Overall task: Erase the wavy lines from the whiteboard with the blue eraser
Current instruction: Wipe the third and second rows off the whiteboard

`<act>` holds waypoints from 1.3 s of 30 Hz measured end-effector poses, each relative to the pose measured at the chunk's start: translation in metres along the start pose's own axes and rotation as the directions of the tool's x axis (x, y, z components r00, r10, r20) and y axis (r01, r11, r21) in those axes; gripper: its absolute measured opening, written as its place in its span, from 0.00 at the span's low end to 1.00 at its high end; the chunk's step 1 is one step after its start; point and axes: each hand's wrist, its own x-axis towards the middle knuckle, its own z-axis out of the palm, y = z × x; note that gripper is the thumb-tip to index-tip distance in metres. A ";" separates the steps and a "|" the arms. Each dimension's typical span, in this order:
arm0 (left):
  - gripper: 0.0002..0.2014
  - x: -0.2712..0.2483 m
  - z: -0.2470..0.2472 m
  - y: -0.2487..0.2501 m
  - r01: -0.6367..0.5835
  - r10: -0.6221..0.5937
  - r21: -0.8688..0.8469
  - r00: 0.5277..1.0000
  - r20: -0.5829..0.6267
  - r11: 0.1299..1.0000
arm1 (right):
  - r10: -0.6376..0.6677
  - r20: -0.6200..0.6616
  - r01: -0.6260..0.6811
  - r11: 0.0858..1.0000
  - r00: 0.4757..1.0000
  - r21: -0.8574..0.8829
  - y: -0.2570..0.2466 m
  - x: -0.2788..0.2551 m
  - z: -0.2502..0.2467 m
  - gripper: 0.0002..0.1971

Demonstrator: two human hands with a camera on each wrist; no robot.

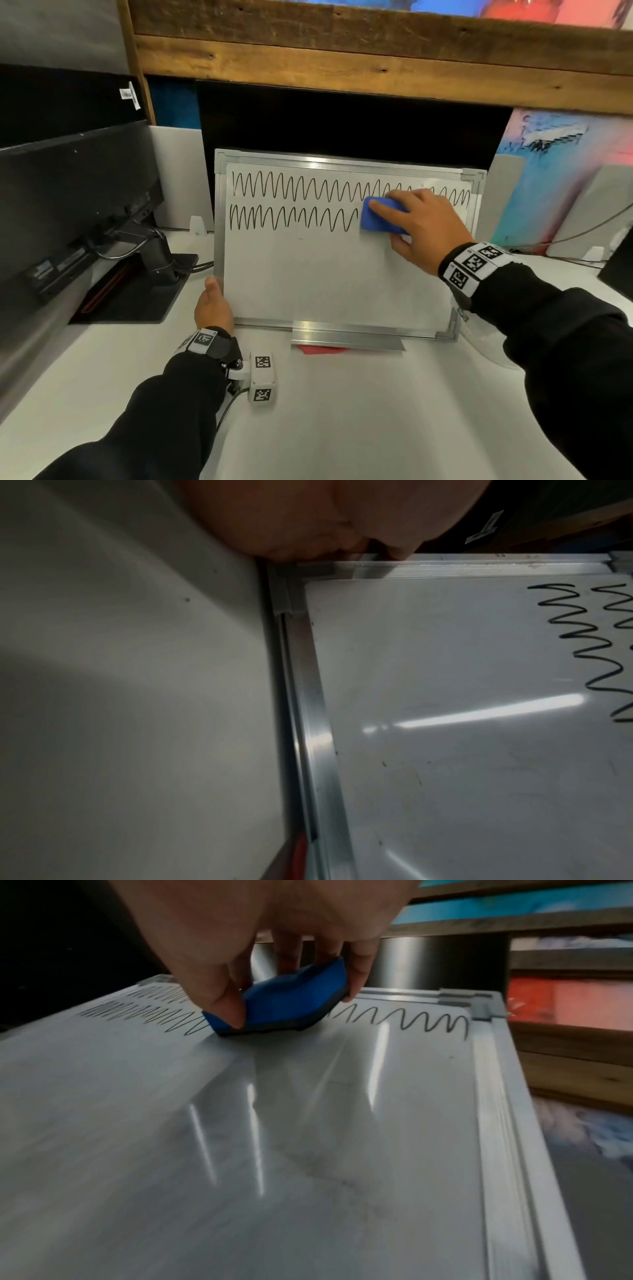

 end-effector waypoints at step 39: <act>0.28 0.002 -0.004 -0.009 -0.065 0.066 -0.054 0.998 0.018 0.996 | -0.051 0.006 0.051 0.999 0.999 -0.018 -0.027 0.021 0.004 0.31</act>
